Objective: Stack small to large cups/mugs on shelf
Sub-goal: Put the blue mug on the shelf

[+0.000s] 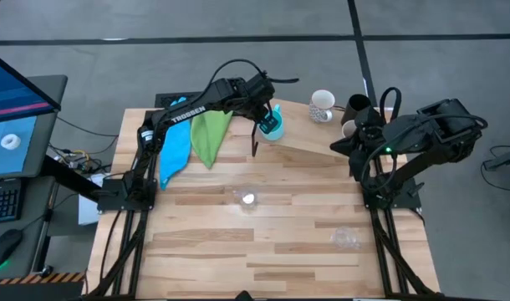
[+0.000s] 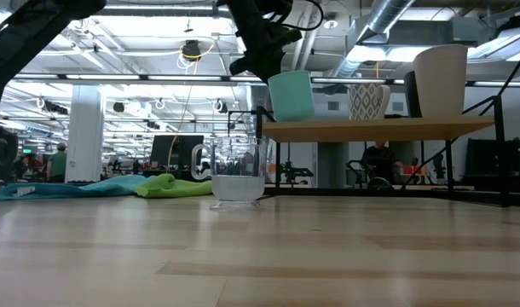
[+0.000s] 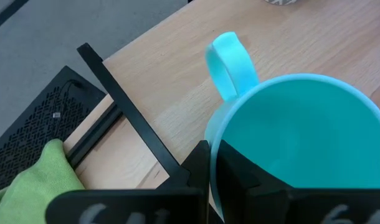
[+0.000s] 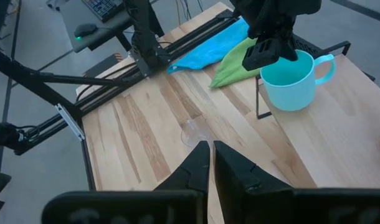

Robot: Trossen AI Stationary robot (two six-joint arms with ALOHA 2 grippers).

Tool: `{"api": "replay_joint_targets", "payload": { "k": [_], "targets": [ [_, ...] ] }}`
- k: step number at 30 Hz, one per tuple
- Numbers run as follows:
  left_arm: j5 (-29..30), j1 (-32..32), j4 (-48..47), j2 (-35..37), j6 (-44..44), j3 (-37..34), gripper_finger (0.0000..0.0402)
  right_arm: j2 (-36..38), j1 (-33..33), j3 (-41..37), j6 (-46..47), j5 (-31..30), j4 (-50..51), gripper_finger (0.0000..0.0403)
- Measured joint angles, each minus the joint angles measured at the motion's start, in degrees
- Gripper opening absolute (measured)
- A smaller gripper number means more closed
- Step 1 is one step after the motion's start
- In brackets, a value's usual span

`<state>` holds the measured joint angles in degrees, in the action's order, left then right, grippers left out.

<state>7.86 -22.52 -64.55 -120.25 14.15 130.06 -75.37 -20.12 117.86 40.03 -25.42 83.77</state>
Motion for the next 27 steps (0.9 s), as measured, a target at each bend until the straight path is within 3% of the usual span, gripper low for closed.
{"api": "replay_joint_targets", "payload": {
  "k": [27],
  "targets": [
    [0.01, -0.09, -0.26, 0.0, -1.43, 0.0, 0.0, 0.0, 0.0, 0.0, -0.02, 0.04, 0.0, 0.0043]
  ]
}}
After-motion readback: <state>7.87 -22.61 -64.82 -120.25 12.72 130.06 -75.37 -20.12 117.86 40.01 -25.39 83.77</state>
